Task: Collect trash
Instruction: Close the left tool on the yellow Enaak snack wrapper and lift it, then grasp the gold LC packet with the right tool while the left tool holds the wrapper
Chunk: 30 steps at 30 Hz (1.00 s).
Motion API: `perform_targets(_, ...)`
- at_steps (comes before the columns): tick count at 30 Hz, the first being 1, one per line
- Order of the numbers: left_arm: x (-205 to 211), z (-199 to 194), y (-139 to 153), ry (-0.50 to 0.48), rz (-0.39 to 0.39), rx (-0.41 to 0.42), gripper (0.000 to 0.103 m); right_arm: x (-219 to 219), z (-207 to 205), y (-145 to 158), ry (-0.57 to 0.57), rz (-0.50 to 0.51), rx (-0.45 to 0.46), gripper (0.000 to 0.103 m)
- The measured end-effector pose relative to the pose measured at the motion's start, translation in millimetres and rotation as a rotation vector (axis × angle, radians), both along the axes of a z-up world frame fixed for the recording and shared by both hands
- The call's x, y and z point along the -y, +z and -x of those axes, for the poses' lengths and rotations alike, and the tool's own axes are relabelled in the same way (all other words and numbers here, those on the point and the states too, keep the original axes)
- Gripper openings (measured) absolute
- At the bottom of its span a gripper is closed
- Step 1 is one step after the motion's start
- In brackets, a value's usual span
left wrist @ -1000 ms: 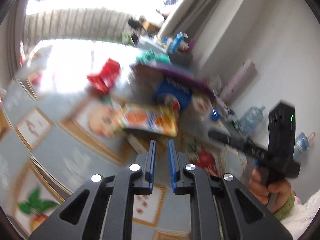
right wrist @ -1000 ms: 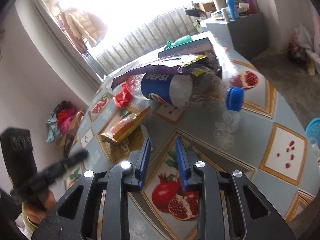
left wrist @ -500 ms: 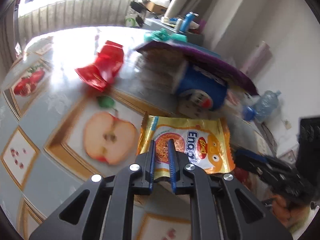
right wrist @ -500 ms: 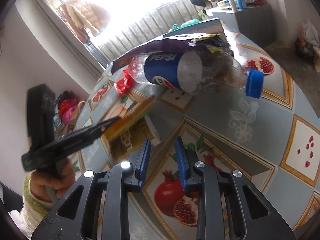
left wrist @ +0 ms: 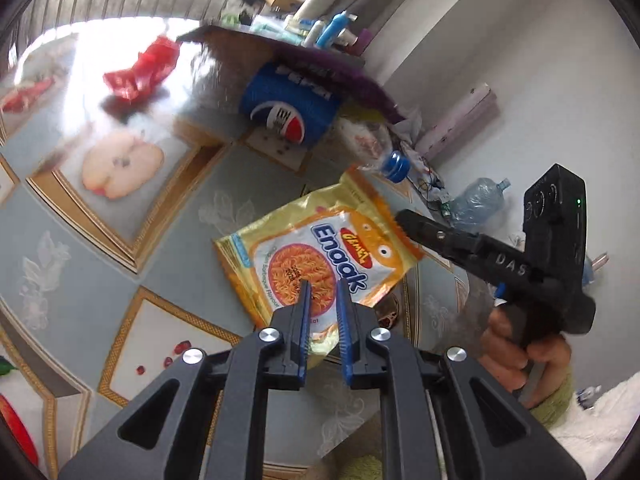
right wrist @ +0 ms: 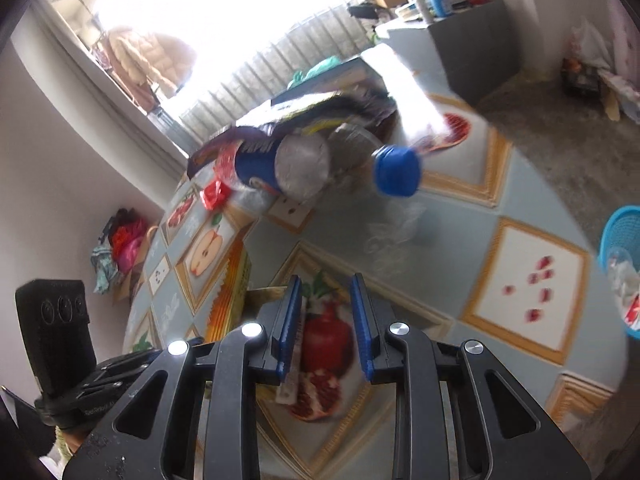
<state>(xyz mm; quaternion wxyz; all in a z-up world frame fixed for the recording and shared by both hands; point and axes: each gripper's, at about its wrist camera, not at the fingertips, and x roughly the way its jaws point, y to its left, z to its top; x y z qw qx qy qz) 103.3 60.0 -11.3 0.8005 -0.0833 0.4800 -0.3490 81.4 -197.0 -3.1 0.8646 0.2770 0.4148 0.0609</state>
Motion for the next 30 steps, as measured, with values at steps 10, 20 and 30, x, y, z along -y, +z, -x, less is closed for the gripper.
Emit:
perform_targets(10,19.3,16.5,16.5,-0.115,-0.065,0.172,0.054,-8.6,4.5,-3.5,0.111,-0.117,-0.004,0.026)
perform_targets(20,34.5,7.0,-2.1,-0.154,-0.183,0.211,0.054,-19.2,-22.1,-13.4,0.211,-0.302,-0.041,0.026)
perform_targets(30,29.1,-8.0,-7.4,-0.097,-0.177,0.195,0.044,-37.3,-40.8,-12.2,0.283,-0.371,-0.057,0.026)
